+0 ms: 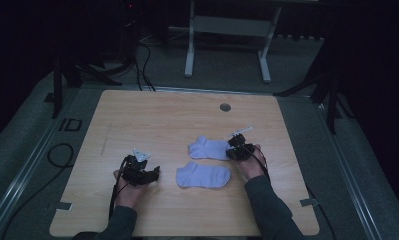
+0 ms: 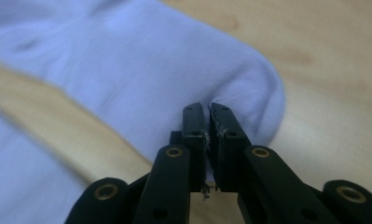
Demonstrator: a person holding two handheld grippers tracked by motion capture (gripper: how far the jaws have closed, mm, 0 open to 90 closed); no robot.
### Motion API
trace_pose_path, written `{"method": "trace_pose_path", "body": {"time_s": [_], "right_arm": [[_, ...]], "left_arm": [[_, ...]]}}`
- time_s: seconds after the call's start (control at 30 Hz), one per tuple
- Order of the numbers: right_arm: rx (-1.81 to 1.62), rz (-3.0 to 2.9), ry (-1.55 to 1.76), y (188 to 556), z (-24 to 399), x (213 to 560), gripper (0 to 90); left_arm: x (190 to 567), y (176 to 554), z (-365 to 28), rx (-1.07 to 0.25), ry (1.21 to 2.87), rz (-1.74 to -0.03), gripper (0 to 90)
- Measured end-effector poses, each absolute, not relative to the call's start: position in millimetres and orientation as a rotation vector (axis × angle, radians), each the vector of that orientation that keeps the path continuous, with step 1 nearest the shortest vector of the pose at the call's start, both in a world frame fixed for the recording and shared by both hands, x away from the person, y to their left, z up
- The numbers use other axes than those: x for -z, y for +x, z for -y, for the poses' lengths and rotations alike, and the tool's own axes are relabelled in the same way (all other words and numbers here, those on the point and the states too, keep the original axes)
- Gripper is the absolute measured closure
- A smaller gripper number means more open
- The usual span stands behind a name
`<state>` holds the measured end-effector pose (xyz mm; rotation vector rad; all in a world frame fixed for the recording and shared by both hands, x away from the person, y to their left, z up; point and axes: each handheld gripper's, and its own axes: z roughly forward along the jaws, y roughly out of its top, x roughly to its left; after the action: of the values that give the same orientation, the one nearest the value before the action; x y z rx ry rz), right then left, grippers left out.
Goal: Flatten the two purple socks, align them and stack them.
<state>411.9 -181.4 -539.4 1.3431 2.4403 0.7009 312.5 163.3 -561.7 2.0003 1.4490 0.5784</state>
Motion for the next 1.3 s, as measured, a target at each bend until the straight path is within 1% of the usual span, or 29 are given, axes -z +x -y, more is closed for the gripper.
{"method": "trace_pose_path", "body": {"time_s": [0.17,0.27,0.3,0.33,0.43,0.47,0.63,0.77,0.83,0.9,0.97,1.0,1.03,1.07,1.1,1.13,1.17,1.3], "right_arm": [[-0.716,-2.493,1.239,393.7,182.9,533.3,78.6],[-0.778,-2.516,1.101,395.7,174.2,524.0,76.2],[-0.778,-2.516,1.101,395.7,174.2,524.0,76.2],[-0.785,-2.554,0.978,402.6,157.9,519.2,73.1],[-0.759,-2.591,0.887,412.1,140.3,519.7,65.7],[-0.746,-2.608,0.862,416.5,133.6,521.9,64.7],[-0.713,-2.647,0.846,427.6,118.5,528.7,60.9],[-0.733,-2.709,0.868,439.0,107.2,532.5,52.5],[-0.688,-2.714,0.897,443.8,104.7,537.8,52.1],[-0.723,-2.718,0.934,446.0,105.8,538.9,52.5],[-0.723,-2.706,0.952,446.1,105.9,539.0,55.0],[-0.715,-2.709,0.950,445.7,105.9,538.3,62.4],[-0.715,-2.709,0.950,445.7,105.9,538.3,62.4],[-0.709,-2.709,0.955,446.0,106.2,537.7,66.9],[-0.696,-2.703,0.966,446.6,107.5,536.9,79.5],[-0.696,-2.703,0.966,446.6,107.5,536.9,79.5],[-0.694,-2.696,0.968,446.7,108.2,537.0,83.7],[-0.708,-2.674,0.988,446.8,113.2,537.2,86.5]], "left_arm": [[561.9,312.6,-162.8,-0.581,1.997,-1.450,31.5],[562.1,312.6,-162.6,-0.582,1.996,-1.451,31.5],[562.1,312.6,-162.6,-0.582,1.996,-1.451,31.4],[562.1,312.6,-162.6,-0.583,1.996,-1.450,31.5],[562.0,312.5,-162.7,-0.580,1.998,-1.448,31.5],[562.0,312.5,-162.7,-0.580,1.998,-1.448,31.4],[561.9,312.5,-162.7,-0.579,2.000,-1.447,31.4],[561.9,312.4,-162.3,-0.580,1.999,-1.448,31.4],[561.9,312.3,-162.1,-0.579,2.000,-1.447,31.4],[561.9,312.3,-162.0,-0.579,2.000,-1.446,31.4],[562.0,312.3,-161.9,-0.579,2.001,-1.446,31.4],[562.0,312.3,-161.7,-0.580,2.001,-1.444,31.3],[561.9,312.2,-161.5,-0.579,2.003,-1.444,31.3],[562.0,312.0,-161.1,-0.579,2.003,-1.442,31.3],[562.0,311.9,-161.0,-0.578,2.004,-1.441,31.3],[562.0,311.8,-160.9,-0.578,2.003,-1.441,31.4],[562.0,311.8,-160.8,-0.578,2.004,-1.441,31.4],[562.0,311.9,-160.8,-0.578,2.005,-1.440,31.3]]}}
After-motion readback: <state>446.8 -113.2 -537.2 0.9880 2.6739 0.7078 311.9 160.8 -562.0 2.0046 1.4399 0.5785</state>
